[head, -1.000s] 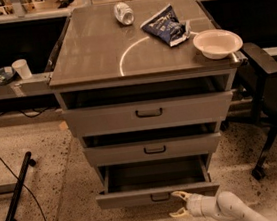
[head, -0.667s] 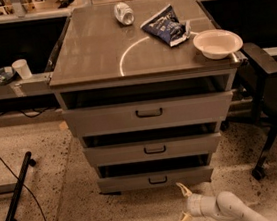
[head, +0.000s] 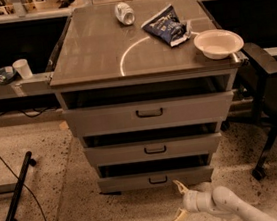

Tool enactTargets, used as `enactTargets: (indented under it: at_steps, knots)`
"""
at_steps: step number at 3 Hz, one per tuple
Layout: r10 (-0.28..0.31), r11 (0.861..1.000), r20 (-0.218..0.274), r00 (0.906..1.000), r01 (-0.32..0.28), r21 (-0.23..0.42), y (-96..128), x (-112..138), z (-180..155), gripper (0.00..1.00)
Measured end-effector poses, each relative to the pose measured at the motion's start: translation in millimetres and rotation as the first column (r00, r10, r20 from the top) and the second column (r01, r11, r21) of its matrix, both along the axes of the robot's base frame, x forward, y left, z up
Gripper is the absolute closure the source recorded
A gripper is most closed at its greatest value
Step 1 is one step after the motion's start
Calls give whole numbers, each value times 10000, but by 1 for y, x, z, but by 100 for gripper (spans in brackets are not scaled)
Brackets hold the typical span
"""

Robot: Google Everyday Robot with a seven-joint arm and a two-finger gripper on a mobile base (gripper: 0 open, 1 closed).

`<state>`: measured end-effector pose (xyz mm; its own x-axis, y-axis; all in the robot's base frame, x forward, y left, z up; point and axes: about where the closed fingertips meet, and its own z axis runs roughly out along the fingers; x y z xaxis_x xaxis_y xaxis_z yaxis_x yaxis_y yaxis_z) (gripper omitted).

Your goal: Close bottom drawer

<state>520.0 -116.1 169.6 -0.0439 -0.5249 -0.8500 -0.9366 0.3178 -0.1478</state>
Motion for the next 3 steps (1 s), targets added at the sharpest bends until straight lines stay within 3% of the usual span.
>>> enactTargets:
  at_steps: [2,3]
  knots:
    - [-97,9988,-695,9975,64,-480,3,35,-30,0]
    - [-286,9978,-529,9982,254,-607,-2,41,-31,0]
